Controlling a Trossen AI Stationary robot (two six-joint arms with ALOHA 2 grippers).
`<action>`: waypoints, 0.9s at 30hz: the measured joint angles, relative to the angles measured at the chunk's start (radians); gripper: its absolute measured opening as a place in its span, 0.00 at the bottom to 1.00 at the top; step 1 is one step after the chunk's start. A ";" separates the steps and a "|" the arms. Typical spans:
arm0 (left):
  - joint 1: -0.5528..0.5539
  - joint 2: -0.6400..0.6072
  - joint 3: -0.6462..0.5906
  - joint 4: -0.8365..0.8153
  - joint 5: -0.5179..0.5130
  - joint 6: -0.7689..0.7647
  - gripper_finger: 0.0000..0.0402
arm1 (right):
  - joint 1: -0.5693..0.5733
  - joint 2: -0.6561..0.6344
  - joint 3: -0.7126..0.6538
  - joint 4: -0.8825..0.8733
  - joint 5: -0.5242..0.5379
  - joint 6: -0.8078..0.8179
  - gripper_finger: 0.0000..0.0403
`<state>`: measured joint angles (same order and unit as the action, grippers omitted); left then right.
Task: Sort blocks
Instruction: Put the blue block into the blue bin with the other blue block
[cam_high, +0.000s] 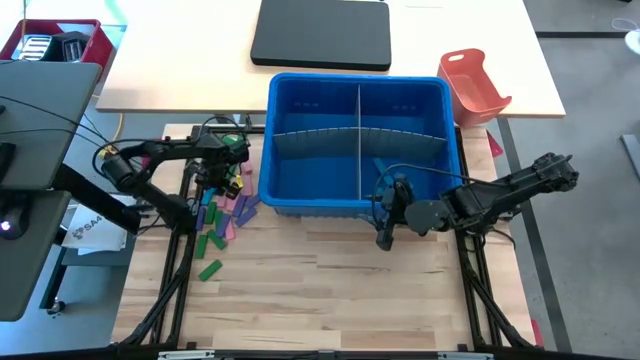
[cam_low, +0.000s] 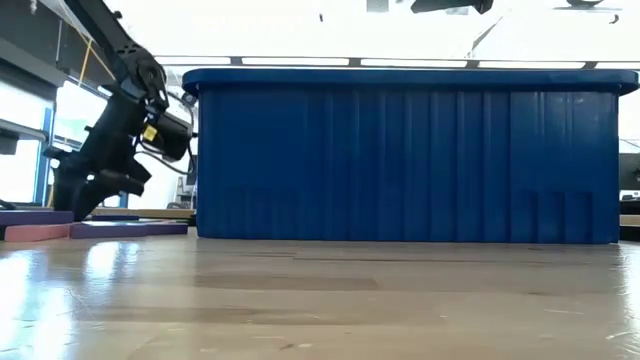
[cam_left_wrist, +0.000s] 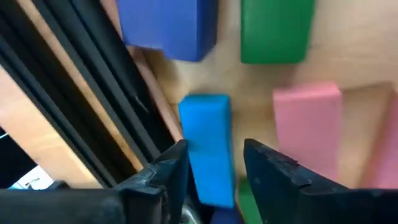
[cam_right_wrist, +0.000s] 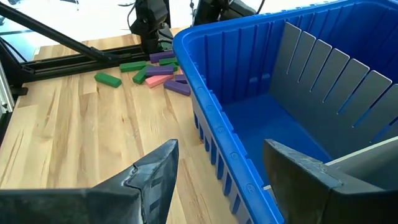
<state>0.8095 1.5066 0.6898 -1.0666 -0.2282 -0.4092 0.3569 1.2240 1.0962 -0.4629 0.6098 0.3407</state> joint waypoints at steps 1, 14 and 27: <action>0.007 0.010 -0.002 0.010 -0.008 0.001 0.34 | 0.000 0.000 0.000 0.000 0.000 0.001 0.57; 0.021 0.047 -0.003 0.047 0.017 0.039 0.26 | 0.015 0.007 0.000 -0.004 0.000 0.017 0.57; -0.011 -0.148 0.216 -0.042 -0.025 0.115 0.12 | 0.010 0.079 0.000 -0.007 0.068 0.017 0.57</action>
<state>0.7982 1.3589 0.9062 -1.1085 -0.2533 -0.2937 0.3667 1.3029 1.0962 -0.4700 0.6781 0.3580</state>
